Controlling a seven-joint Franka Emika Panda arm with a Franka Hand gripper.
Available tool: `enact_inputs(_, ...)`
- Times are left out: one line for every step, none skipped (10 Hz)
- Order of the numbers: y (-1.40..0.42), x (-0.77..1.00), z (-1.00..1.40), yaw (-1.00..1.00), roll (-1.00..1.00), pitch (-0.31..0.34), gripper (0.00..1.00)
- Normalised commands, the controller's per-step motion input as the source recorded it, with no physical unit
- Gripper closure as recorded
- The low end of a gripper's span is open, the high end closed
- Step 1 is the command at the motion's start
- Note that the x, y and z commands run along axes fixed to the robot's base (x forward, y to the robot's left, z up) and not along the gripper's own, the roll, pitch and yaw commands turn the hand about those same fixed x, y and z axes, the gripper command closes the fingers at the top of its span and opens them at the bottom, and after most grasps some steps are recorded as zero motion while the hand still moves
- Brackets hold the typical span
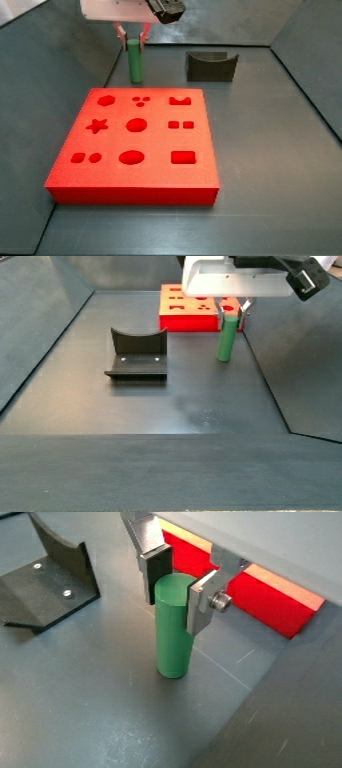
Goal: Pick up the round object. Move up. Move to above the board. Insert the round object.
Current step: Pick up the round object, then move up, then move to above the board.
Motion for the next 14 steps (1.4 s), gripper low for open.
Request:
enact_inputs(0.00,0.00,0.00,0.00,0.00,0.000,1.00)
enact_inputs(0.00,0.00,0.00,0.00,0.00,0.000,1.00)
enact_inputs(0.00,0.00,0.00,0.00,0.00,0.000,1.00)
enact_inputs(0.00,0.00,0.83,0.00,0.00,0.000,1.00)
enact_inputs(-0.01,-0.05,0.87,-0.02,0.01,-0.007,1.00)
enact_inputs(-0.02,-0.07,0.81,-0.02,0.00,0.005,1.00)
enact_inputs(-0.02,-0.05,0.67,-0.01,-0.02,0.014,1.00)
enact_inputs(-0.02,-0.03,0.49,0.00,-0.04,0.025,1.00)
enact_inputs(-0.02,-0.02,0.33,0.00,-0.06,0.027,1.00)
enact_inputs(-0.01,-0.02,0.23,0.01,-0.07,0.031,1.00)
enact_inputs(0.24,0.36,1.00,0.18,-0.18,-0.080,1.00)
enact_inputs(0.24,0.36,1.00,0.16,-0.19,-0.045,1.00)
enact_inputs(0.22,0.33,1.00,0.10,-0.19,0.011,1.00)
enact_inputs(0.21,0.31,1.00,0.06,-0.19,0.034,1.00)
